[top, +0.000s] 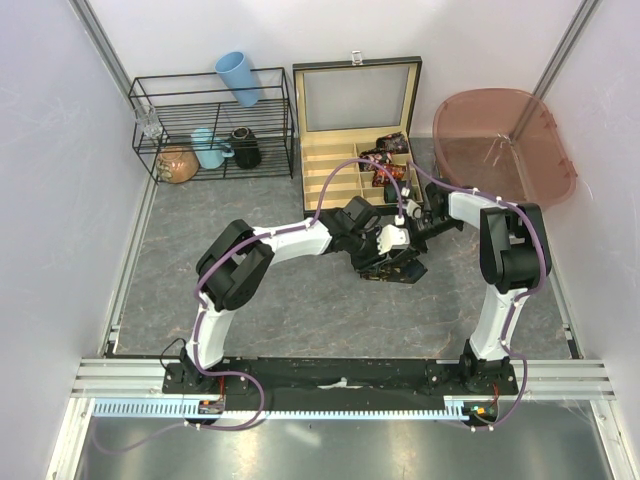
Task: Roll the ties
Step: Roll the tie at the center of the board.
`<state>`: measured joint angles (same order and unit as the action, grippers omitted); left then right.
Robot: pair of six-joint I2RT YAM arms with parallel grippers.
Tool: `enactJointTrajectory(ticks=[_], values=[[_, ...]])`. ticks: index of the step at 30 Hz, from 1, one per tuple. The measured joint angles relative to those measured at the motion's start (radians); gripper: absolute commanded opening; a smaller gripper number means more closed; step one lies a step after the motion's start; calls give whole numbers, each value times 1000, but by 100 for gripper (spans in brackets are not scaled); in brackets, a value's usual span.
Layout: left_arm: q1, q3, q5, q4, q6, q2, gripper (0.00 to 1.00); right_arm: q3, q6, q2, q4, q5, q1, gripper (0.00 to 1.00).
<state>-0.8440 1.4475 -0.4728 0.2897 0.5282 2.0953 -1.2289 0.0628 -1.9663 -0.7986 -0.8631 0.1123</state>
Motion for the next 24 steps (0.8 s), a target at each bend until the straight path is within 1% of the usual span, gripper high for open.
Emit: enactJointTrajectory(ticks=[1,2,4,6,7,11,14,18,24], values=[[0,-6,-2,-10,-1,-2,55,0,0,0,0,7,0,0],[0,-13,-6,-21,-3,-3,56,0,-1,0,-1,18,0,0],[1,-30,-17,-54,-12,-8,71,1,-3,0,-5,51,2,0],[1,-44,-37,-85,-28,-16,72,2,-5,0,-8,95,-1,0],[1,-52,-45,-97,-39,-21,84,2,-6,0,-9,125,-4,0],[5,-81,-69,-149,-81,-44,86,5,-7,0,-12,238,-12,0],[7,-92,-86,-182,-103,-55,86,5,-6,0,-18,282,-10,0],[8,-93,-87,-216,-120,-56,87,2,-6,-2,-27,309,-10,0],[8,-93,-88,-254,-145,-50,87,-5,-4,-11,-34,311,-9,0]])
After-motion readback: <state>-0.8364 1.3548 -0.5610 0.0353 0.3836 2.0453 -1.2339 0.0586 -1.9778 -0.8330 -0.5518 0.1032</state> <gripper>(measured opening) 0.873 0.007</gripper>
